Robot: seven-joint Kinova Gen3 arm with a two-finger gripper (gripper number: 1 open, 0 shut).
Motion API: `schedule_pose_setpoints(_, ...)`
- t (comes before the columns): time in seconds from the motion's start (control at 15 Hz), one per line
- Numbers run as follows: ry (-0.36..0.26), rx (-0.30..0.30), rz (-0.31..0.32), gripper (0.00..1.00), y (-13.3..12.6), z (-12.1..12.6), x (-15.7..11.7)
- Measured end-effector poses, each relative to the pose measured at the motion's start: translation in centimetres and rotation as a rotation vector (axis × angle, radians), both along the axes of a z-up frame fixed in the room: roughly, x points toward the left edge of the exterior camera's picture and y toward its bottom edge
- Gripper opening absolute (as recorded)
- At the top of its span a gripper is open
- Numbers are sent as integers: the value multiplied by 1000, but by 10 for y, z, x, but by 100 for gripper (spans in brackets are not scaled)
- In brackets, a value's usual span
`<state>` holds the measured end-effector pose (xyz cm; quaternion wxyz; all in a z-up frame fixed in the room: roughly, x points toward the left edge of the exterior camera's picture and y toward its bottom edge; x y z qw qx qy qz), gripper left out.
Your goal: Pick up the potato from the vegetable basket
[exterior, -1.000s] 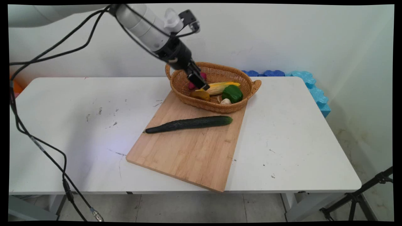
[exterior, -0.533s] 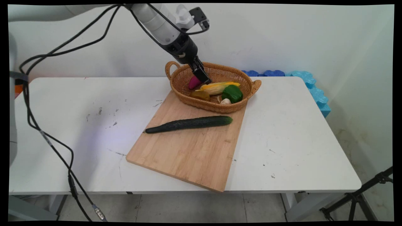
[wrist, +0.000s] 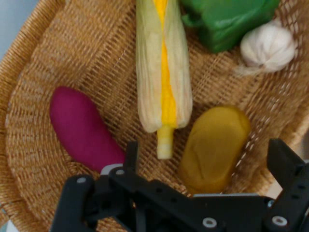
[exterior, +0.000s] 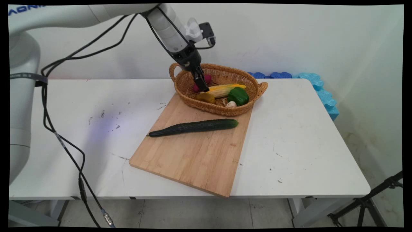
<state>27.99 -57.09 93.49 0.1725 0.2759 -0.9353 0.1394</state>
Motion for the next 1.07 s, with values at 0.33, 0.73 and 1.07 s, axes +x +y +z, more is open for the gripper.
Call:
schedule_pose_setpoints(0.33,-26,46,-36,100,-14,-26,-3)
schedule_pose_setpoints(0.73,-27,90,-64,100,-28,-50,-9)
schedule_pose_setpoints(1.07,-25,104,-72,0,-35,-62,-13)
